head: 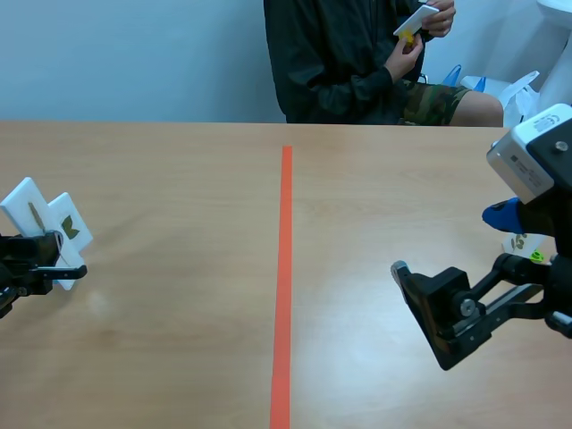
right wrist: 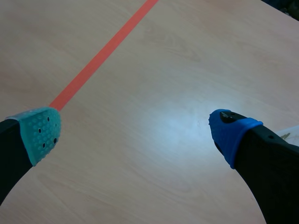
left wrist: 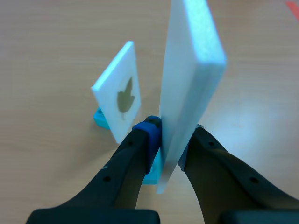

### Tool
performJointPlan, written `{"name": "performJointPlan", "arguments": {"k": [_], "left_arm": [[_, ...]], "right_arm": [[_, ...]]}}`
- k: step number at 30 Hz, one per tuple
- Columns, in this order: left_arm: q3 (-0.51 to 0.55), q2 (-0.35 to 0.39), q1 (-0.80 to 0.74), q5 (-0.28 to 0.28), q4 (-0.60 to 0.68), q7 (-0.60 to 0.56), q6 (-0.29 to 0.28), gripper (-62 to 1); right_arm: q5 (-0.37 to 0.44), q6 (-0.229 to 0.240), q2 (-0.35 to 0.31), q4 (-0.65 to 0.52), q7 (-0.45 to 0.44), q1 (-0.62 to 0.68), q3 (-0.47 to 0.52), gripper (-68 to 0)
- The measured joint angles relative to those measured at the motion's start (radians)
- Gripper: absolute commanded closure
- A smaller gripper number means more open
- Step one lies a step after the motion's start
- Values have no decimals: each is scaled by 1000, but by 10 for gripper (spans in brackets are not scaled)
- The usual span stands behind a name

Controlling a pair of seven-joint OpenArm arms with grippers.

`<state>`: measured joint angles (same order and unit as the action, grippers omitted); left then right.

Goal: Sort the leaf by its shape. The table is split by an orange tape line. A compound leaf with several leaflets goes to the left side, a simple leaf with one blade goes to the right side. Return to the home posture when a red brick is placed on the table.

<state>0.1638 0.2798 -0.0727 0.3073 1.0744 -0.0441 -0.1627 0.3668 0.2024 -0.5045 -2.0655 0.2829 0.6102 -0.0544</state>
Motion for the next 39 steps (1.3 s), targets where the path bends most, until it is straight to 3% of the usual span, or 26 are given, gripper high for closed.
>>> {"name": "performJointPlan", "arguments": {"k": [3, 8, 13, 19, 23, 29, 34, 39], "left_arm": [[-3, 0, 18, 38, -44, -2, 8, -42], [-5, 0, 20, 39, -69, -37, 21, -43], [-6, 0, 20, 61, -69, -37, 21, -106], [-6, 0, 19, 61, -69, -43, 25, -115], [-6, 8, 19, 61, -69, -43, 25, -247], [-6, 40, 14, 61, -69, -44, 25, -352], [-6, 62, 14, 66, -69, -91, 25, -623], [-6, 76, -6, 69, -8, -87, 6, -623]], "right_arm": [[0, 0, 0, 0, 0, 0, 0, -679], [0, 0, 0, 0, 0, 0, 0, -679], [0, 0, 0, 0, 0, 0, 0, -679], [0, 0, 0, 0, 0, 0, 0, -679], [0, 0, 0, 0, 0, 0, 0, -679], [0, 0, 0, 0, 0, 0, 0, -679], [0, 0, 0, 0, 0, 0, 0, -679], [0, 0, 0, 0, 0, 0, 0, -679]]}}
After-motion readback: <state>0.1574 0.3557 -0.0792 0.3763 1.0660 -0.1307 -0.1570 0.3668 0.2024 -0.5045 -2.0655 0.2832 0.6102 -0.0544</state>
